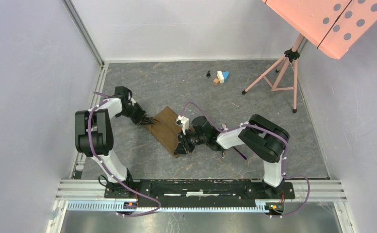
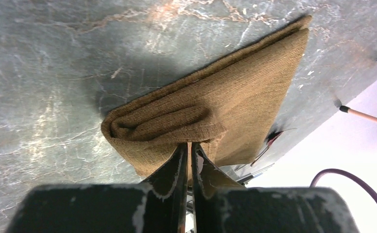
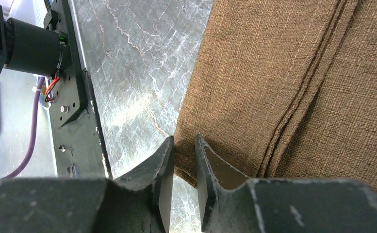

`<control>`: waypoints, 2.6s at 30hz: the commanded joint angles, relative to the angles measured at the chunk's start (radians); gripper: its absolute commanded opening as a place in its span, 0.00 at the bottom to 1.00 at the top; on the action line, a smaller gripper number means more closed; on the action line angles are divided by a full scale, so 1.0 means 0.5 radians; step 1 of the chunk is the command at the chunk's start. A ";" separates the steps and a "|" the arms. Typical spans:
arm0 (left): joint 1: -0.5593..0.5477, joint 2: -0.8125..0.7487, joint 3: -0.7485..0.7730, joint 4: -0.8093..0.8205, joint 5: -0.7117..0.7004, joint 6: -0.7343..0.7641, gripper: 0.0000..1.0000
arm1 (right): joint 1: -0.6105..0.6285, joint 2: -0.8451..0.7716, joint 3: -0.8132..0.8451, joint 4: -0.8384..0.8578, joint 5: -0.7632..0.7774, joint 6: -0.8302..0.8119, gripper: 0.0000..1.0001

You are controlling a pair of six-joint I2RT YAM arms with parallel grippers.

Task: Fold the napkin into a case and place the utensils inside
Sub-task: Smooth out the 2/3-rectangle-folded napkin at the center of the board, then rotate the 2/3-rectangle-folded napkin at the center of the board.

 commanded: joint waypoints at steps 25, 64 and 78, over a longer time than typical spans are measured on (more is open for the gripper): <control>-0.038 0.114 0.226 0.104 -0.021 -0.057 0.13 | 0.041 -0.057 0.109 -0.184 0.071 -0.124 0.26; -0.216 -0.618 -0.455 0.123 -0.469 -0.144 0.61 | -0.461 -0.149 0.518 -0.907 0.275 -0.489 0.60; -0.458 -0.005 0.022 0.076 -0.532 -0.019 0.60 | -0.312 -0.292 -0.103 -0.245 0.377 0.092 0.33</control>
